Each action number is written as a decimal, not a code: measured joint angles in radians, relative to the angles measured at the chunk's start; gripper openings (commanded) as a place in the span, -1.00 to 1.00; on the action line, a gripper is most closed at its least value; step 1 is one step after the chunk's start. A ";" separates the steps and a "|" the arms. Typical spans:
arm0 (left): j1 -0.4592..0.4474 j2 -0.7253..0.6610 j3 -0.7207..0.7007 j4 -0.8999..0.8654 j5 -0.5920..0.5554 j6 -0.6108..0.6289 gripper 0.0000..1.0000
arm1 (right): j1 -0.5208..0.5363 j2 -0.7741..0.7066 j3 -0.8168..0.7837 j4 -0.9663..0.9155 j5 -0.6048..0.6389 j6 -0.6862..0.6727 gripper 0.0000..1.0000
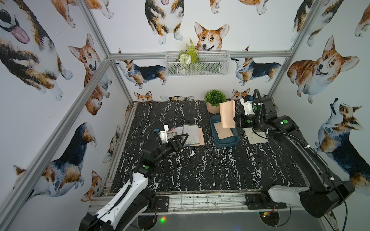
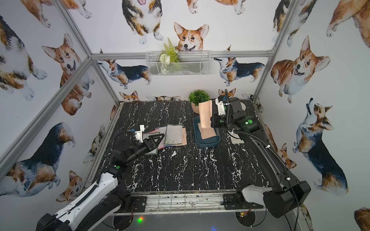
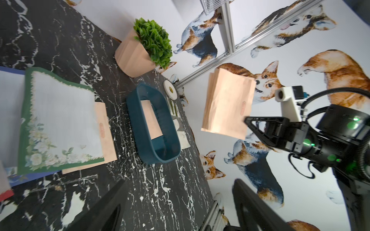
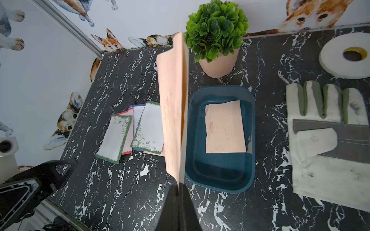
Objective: Take out the stationery paper from the storage box
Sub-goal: Place the stationery paper in the storage box.
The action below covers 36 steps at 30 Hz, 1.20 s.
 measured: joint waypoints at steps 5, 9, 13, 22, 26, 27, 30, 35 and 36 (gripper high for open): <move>0.000 -0.058 0.022 -0.003 0.016 0.004 0.70 | -0.020 0.117 -0.056 0.041 -0.020 0.018 -1.00; 0.000 -0.130 0.036 -0.071 0.007 0.035 0.70 | -0.018 0.229 -0.114 0.107 -0.010 0.019 -1.00; 0.000 -0.156 0.036 -0.134 -0.012 0.062 0.70 | -0.021 0.360 -0.155 0.160 0.011 0.020 -1.00; 0.000 -0.146 0.039 -0.205 -0.029 0.092 0.70 | -0.021 0.497 -0.150 0.199 0.051 0.022 0.06; 0.000 -0.142 0.033 -0.212 -0.030 0.098 0.70 | -0.021 0.499 -0.137 0.199 0.097 0.019 0.17; 0.000 -0.141 0.030 -0.214 -0.034 0.098 0.70 | -0.021 0.499 -0.136 0.199 0.105 0.019 0.18; 0.000 -0.140 0.023 -0.218 -0.037 0.098 0.70 | -0.020 0.508 -0.122 0.198 0.120 0.019 0.25; 0.000 -0.150 0.017 -0.221 -0.037 0.098 0.70 | -0.010 0.566 -0.076 0.197 0.161 0.010 0.33; 0.000 -0.153 0.014 -0.222 -0.039 0.098 0.70 | -0.002 0.582 -0.065 0.196 0.176 -0.003 0.38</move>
